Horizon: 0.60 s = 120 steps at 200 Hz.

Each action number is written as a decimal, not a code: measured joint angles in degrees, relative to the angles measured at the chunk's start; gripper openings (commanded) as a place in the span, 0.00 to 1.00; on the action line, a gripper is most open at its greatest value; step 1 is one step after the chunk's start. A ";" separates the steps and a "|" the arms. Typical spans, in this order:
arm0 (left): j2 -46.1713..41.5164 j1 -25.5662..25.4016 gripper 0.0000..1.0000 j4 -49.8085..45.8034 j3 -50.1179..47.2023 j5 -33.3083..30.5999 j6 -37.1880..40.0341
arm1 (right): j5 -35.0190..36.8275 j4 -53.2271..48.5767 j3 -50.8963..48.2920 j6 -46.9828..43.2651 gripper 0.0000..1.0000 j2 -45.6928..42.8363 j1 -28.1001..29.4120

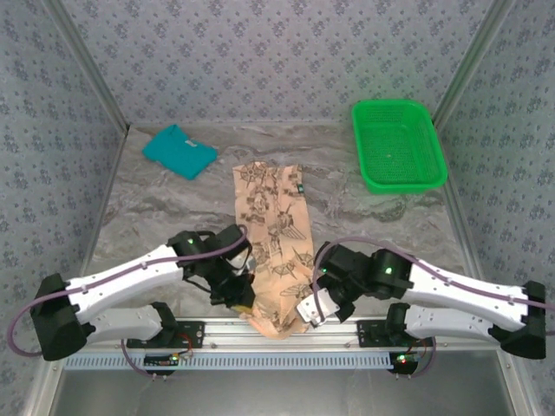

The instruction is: Fold the inside-out t-shirt

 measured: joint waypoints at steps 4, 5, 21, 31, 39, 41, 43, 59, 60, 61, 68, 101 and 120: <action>-0.04 0.72 0.00 -0.59 1.33 -0.02 -0.11 | -0.52 -0.50 0.85 0.09 0.00 -0.13 -0.55; -0.04 0.98 0.00 -0.76 1.81 0.13 -0.17 | -0.81 -0.72 1.16 0.20 0.00 -0.13 -0.74; 0.24 5.27 0.00 -2.89 6.32 0.35 -0.68 | -3.30 -2.19 3.96 0.85 0.00 0.31 -5.27; 0.72 8.35 0.00 -4.28 8.57 0.02 -0.66 | -5.01 -2.38 5.01 1.03 0.00 1.03 -10.03; 1.07 10.75 0.00 -5.20 9.99 -0.46 -0.61 | -6.56 -2.40 5.79 1.20 0.00 1.77 -14.36; 1.11 11.41 0.00 -5.40 10.32 -0.61 -0.57 | -6.82 -2.40 5.90 1.22 0.00 1.90 -15.04; 1.16 12.00 0.00 -5.55 10.62 -0.74 -0.55 | -7.21 -2.29 6.10 1.29 0.00 2.14 -16.02; 1.33 17.22 0.00 -6.47 11.74 -1.46 -0.37 | -10.03 -1.57 7.15 1.29 0.00 4.04 -23.12; 1.33 17.44 0.00 -6.49 11.76 -1.46 -0.37 | -10.32 -1.53 7.23 1.29 0.00 4.20 -23.65; 1.36 17.66 0.00 -6.51 11.76 -1.46 -0.35 | -10.49 -1.51 7.28 1.29 0.00 4.28 -23.89; 1.57 19.98 0.00 -6.75 11.82 -1.70 -0.20 | -11.52 -1.20 7.61 1.27 0.00 5.40 -26.32; 6.80 27.91 0.00 -7.17 13.79 -2.34 1.66 | -13.99 0.11 9.05 1.05 0.00 13.22 -34.36; 12.22 29.90 0.00 -7.61 18.80 -2.56 4.17 | -14.73 0.31 11.37 1.05 0.00 18.18 -37.22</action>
